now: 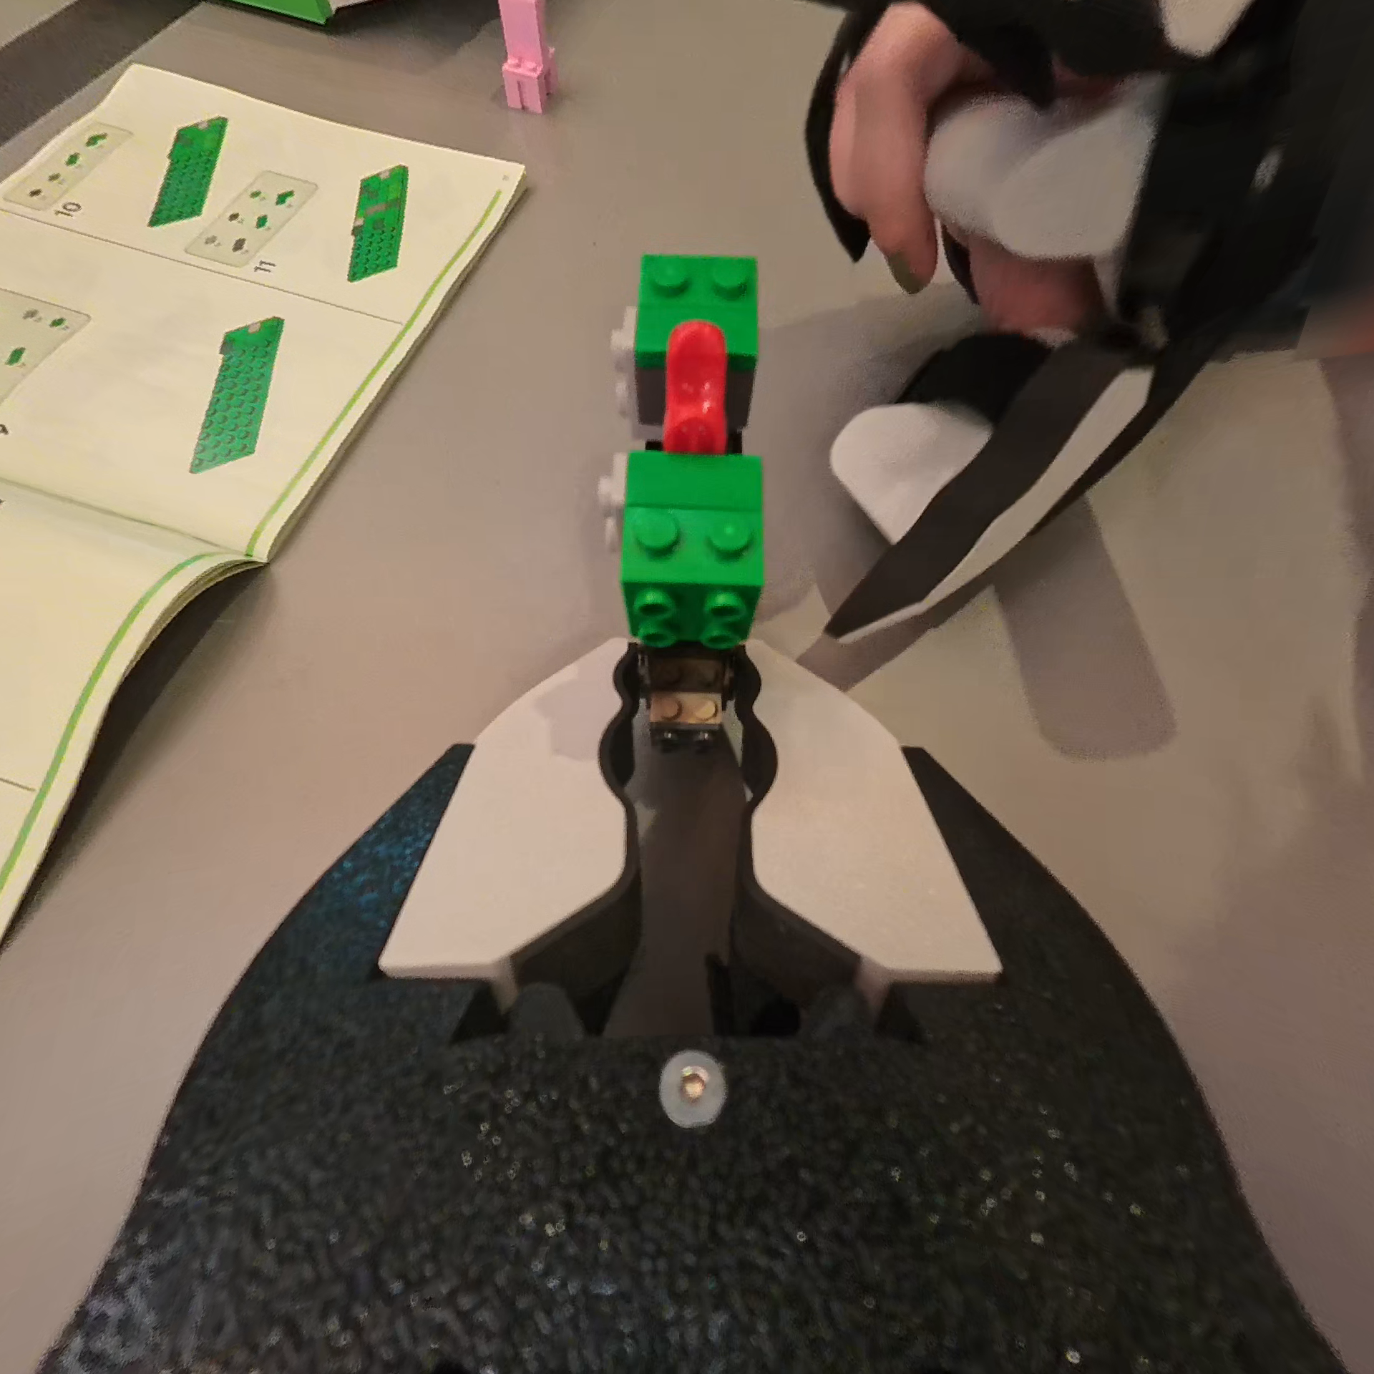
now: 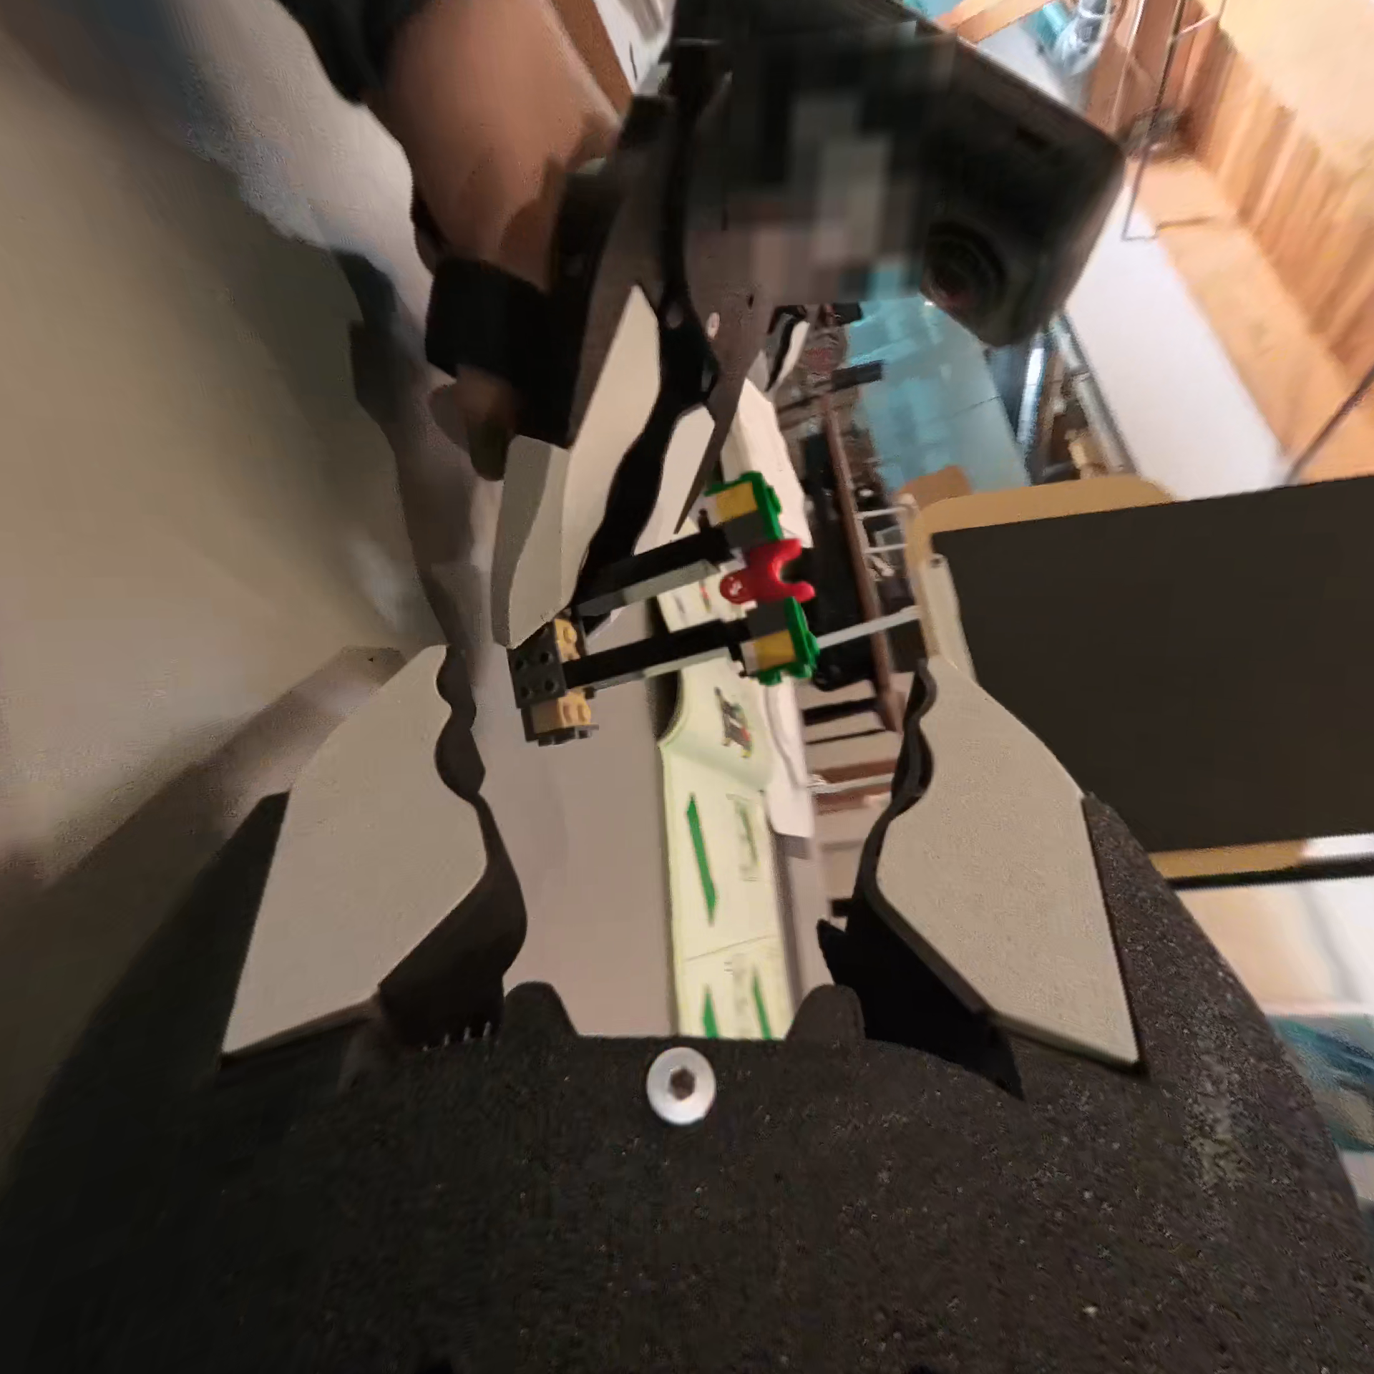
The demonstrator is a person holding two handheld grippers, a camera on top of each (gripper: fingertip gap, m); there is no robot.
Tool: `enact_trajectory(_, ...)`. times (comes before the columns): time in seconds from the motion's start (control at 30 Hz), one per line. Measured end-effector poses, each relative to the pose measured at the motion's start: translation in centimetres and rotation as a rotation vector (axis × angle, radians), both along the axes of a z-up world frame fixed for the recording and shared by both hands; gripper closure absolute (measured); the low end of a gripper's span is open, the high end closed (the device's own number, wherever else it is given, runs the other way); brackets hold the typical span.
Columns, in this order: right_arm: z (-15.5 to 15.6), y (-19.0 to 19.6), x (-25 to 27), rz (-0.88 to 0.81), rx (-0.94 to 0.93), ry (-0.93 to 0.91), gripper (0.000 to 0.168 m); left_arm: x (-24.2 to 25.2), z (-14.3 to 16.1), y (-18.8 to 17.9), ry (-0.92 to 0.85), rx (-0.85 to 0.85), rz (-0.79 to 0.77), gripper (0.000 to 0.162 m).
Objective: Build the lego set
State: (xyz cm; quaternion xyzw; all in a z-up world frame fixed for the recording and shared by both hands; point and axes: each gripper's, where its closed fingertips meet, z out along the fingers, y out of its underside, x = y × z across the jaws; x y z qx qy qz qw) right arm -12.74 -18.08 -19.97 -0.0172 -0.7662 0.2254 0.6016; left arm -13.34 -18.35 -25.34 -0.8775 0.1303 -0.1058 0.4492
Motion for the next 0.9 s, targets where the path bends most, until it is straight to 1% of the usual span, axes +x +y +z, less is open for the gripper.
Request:
enact_trajectory(0.1,-0.2,-0.1,-0.6,-0.064,0.119,0.078,0.055,0.0,0.5,0.1,-0.009,0.005,0.020,0.138)
enact_trajectory(0.33,-0.4,0.7,-2.1,-0.164,0.254,0.160,0.052,-0.2,1.4,0.1,-0.043,0.011,0.066,0.138)
enact_trajectory(0.53,0.0,0.4,-2.5,-0.173,0.273,0.208,0.051,-0.1,1.8,0.1,-0.051,0.012,0.079,0.138)
enact_trajectory(0.67,-0.4,0.2,-2.7,-0.176,0.311,0.214,0.051,0.0,1.6,0.2,-0.042,0.000,0.077,0.138)
enact_trajectory(0.9,-0.5,0.7,-3.0,-0.187,0.314,0.205,0.050,0.1,1.5,0.1,-0.031,-0.006,0.074,0.138)
